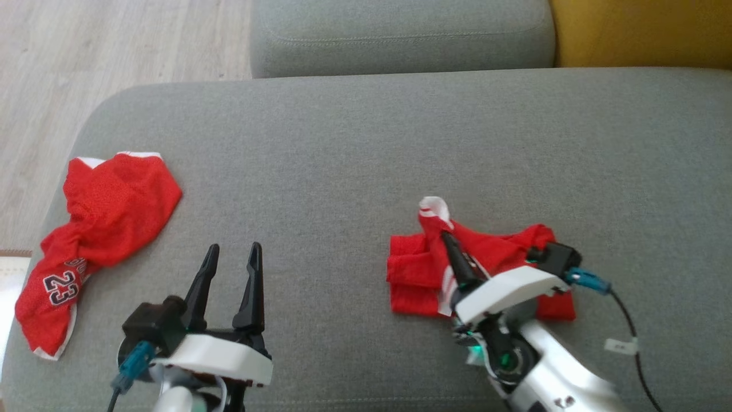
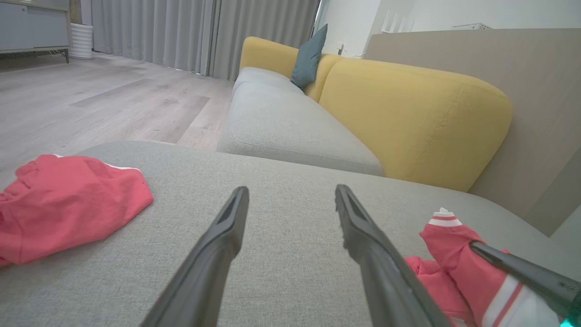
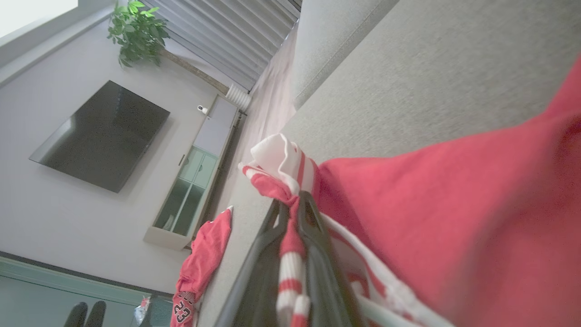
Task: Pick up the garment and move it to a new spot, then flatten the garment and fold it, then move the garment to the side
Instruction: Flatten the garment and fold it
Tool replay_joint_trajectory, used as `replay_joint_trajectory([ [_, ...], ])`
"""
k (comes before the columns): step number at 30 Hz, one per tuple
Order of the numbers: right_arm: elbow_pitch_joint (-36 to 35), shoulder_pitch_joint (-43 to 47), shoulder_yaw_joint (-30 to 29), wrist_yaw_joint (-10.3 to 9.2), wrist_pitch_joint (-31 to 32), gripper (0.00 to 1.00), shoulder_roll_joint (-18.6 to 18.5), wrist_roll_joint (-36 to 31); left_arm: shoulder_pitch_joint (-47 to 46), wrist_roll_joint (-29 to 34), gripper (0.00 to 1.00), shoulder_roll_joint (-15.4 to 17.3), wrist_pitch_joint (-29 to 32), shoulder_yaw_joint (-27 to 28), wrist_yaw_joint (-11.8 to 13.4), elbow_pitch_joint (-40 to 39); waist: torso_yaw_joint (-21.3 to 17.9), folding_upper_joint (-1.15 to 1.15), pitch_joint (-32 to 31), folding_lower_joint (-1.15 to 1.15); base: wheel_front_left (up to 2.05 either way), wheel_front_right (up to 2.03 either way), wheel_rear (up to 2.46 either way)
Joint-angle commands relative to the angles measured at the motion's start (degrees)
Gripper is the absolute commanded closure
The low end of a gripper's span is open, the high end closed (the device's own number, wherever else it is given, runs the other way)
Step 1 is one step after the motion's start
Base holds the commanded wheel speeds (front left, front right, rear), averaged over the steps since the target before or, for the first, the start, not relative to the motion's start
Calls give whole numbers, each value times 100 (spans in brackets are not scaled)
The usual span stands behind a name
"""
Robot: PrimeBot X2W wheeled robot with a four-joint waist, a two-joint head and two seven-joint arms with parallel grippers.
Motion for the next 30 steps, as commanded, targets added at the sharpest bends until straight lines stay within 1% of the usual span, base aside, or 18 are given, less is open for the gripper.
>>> replay_joint_trajectory([
  [1, -110, -384, 305, -4, -221, 100, 15, 243, -200, -37, 0, 8, -70, 152, 5, -173, 17, 0, 13, 0, 0, 0, 0],
  [3, 2, -557, 746, -4, -459, 100, 15, 625, -212, -34, 0, 8, -70, 155, 3, -171, 29, 0, 37, 0, 0, 0, 0],
  [6, 236, -830, 1276, -4, -651, 100, 15, 1120, -230, -28, 0, 8, -70, 147, -6, -160, 49, 0, 65, 0, 0, 0, 0],
  [10, 570, -1171, 1744, -4, -706, 100, 15, 1571, -253, -31, 0, 8, -70, 143, -17, -147, 67, 0, 91, 0, 0, 0, 0],
  [11, 638, -1235, 1800, -4, -707, 58, 15, 1618, -253, -32, 0, 8, -70, 147, -18, -143, 66, 0, 93, 0, 0, 0, 0],
  [12, 671, -1276, 1858, -4, -708, 0, 15, 1665, -251, -33, 0, 8, -70, 153, -20, -139, 65, 0, 94, 0, 0, 0, 0],
  [17, 480, -1389, 2105, -4, -710, 0, 15, 1840, -241, -32, 0, 8, -70, 181, -15, -112, 29, 0, 69, 0, 0, 0, 0],
  [21, 413, -1490, 2136, -4, -710, 0, 15, 1826, -236, -38, 0, 8, -70, 185, 2, -110, -7, 0, 30, 0, 0, 0, 0],
  [23, 476, -1623, 2016, -4, -711, 0, 15, 1681, -224, -41, 0, 8, -70, 181, 13, -115, -34, 0, -2, 0, 0, 0, 0],
  [25, 629, -1781, 1795, -4, -711, 0, 15, 1383, -208, -48, 0, 8, -70, 178, 30, -124, -62, 0, -38, 0, 0, 0, 0],
  [30, 1210, -2125, 968, -4, -711, 0, 15, 39, -183, -89, 0, 8, -70, 184, 88, -210, -144, 0, -86, 0, 0, 0, 0],
])
